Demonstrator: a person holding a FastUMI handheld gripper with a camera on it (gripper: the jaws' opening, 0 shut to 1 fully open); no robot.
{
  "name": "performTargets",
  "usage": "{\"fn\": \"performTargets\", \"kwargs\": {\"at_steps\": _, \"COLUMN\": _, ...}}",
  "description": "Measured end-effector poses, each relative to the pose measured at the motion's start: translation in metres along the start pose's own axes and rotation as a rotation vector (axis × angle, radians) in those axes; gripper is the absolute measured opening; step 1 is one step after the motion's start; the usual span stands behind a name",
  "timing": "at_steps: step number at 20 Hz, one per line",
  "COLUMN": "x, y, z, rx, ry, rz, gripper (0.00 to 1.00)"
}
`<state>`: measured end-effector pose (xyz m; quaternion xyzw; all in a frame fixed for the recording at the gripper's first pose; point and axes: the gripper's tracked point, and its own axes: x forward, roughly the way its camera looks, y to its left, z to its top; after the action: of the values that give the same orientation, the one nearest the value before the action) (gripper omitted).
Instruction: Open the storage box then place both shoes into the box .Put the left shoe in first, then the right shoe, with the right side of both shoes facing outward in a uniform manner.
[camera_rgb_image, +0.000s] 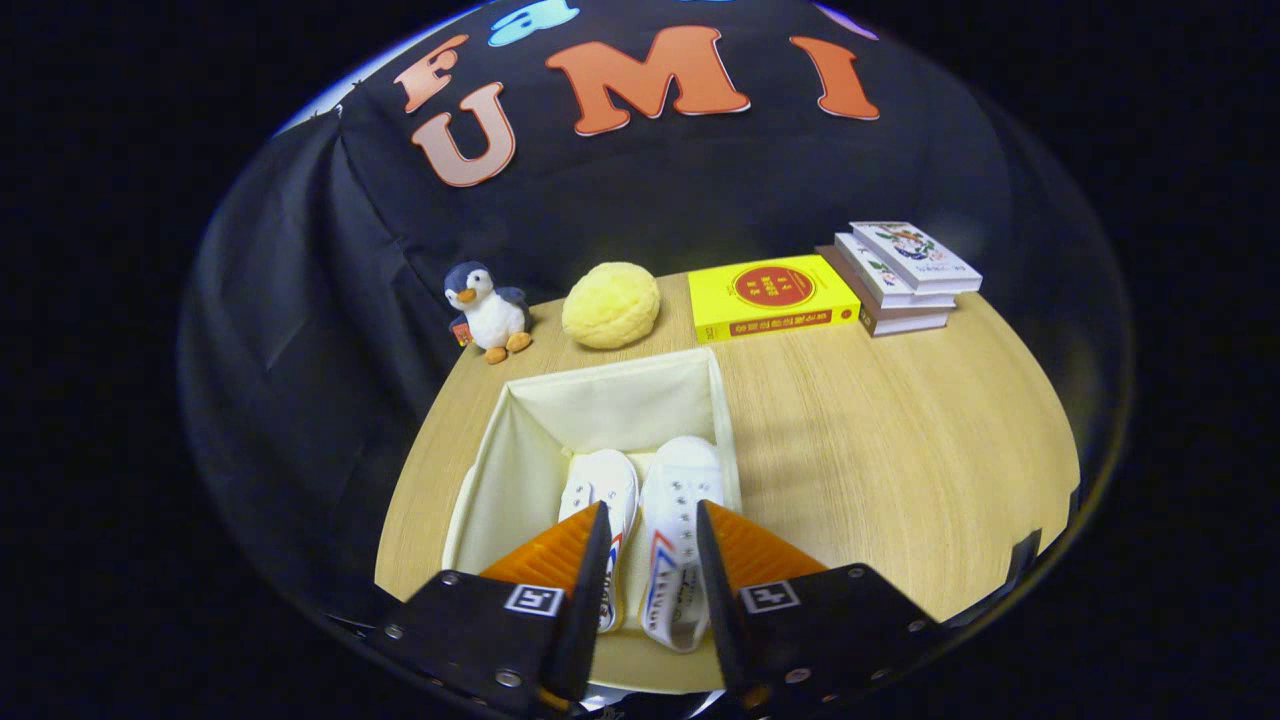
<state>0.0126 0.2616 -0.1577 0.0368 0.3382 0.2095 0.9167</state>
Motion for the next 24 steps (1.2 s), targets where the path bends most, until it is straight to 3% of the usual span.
{"fn": "performTargets", "kwargs": {"at_steps": 4, "x": -0.026, "y": -0.013, "z": 0.035, "rx": -0.027, "ry": -0.073, "rz": -0.008, "gripper": 0.92}}
{"fn": "performTargets", "kwargs": {"at_steps": 6, "x": -0.037, "y": -0.024, "z": 0.047, "rx": -0.027, "ry": -0.095, "rz": -0.012, "gripper": 0.99}}
{"fn": "performTargets", "kwargs": {"at_steps": 13, "x": -0.081, "y": -0.075, "z": 0.087, "rx": -0.048, "ry": -0.171, "rz": -0.023, "gripper": 0.99}}
{"fn": "performTargets", "kwargs": {"at_steps": 18, "x": -0.112, "y": -0.131, "z": 0.113, "rx": -0.076, "ry": -0.247, "rz": -0.095, "gripper": 0.99}}
{"fn": "performTargets", "kwargs": {"at_steps": 24, "x": -0.141, "y": -0.183, "z": 0.132, "rx": -0.029, "ry": -0.312, "rz": -0.120, "gripper": 0.99}}
